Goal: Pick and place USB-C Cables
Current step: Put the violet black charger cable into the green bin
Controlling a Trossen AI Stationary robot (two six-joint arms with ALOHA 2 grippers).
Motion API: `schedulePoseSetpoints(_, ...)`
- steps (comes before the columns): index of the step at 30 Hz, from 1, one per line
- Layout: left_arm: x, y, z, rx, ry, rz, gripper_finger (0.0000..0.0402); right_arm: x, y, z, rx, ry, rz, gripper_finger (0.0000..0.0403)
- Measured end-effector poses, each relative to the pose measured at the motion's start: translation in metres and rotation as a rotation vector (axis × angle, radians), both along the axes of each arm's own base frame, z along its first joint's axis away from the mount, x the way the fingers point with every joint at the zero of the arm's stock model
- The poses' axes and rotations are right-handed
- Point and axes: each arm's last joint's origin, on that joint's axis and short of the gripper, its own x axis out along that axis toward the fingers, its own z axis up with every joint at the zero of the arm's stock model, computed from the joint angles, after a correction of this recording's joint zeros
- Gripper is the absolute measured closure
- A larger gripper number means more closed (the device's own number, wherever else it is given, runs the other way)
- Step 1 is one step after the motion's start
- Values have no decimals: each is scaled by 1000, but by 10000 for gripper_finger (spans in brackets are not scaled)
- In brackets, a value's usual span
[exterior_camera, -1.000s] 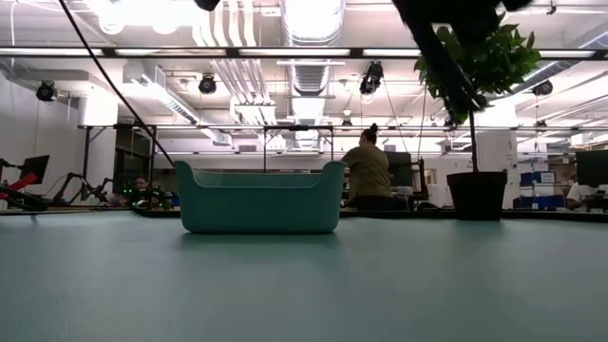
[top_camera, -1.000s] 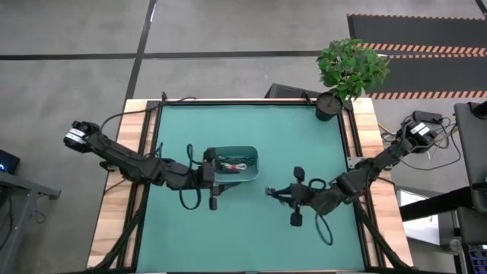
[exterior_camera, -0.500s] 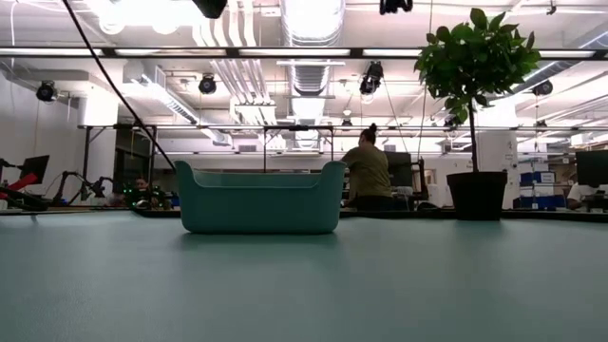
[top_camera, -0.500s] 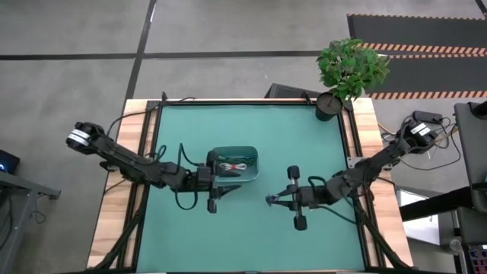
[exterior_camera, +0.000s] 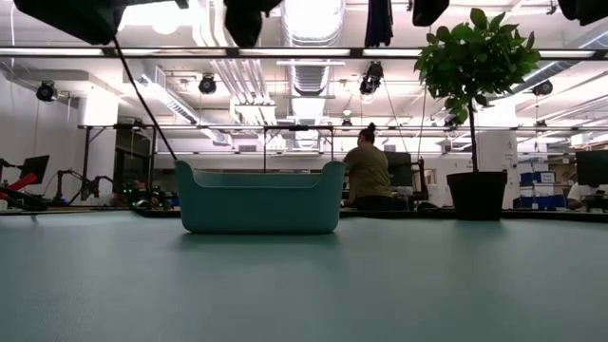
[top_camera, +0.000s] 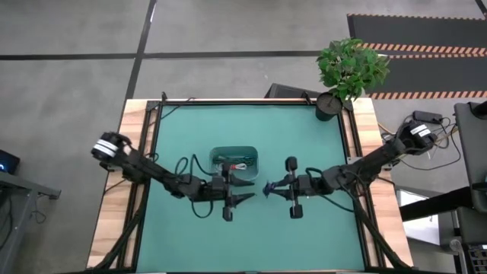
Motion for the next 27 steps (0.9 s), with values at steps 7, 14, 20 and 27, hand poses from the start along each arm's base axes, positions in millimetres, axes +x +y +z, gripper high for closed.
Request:
schedulePoseSetpoints(7, 25, -9, -8, -16, 7, 4, 262, 1, -2, 1, 18, -12, 34, 380)
schedulePoseSetpoints(14, 44, -14, -6, -25, -13, 14, 263, 1, -1, 1, 33, -12, 46, 380)
schedulePoseSetpoints(20, 58, -18, -9, -22, -8, 16, 263, 1, 0, 1, 46, -9, 75, 380)
schedulePoseSetpoints(27, 59, -19, -8, -23, -9, 17, 311, 1, 0, 1, 46, -8, 79, 380)
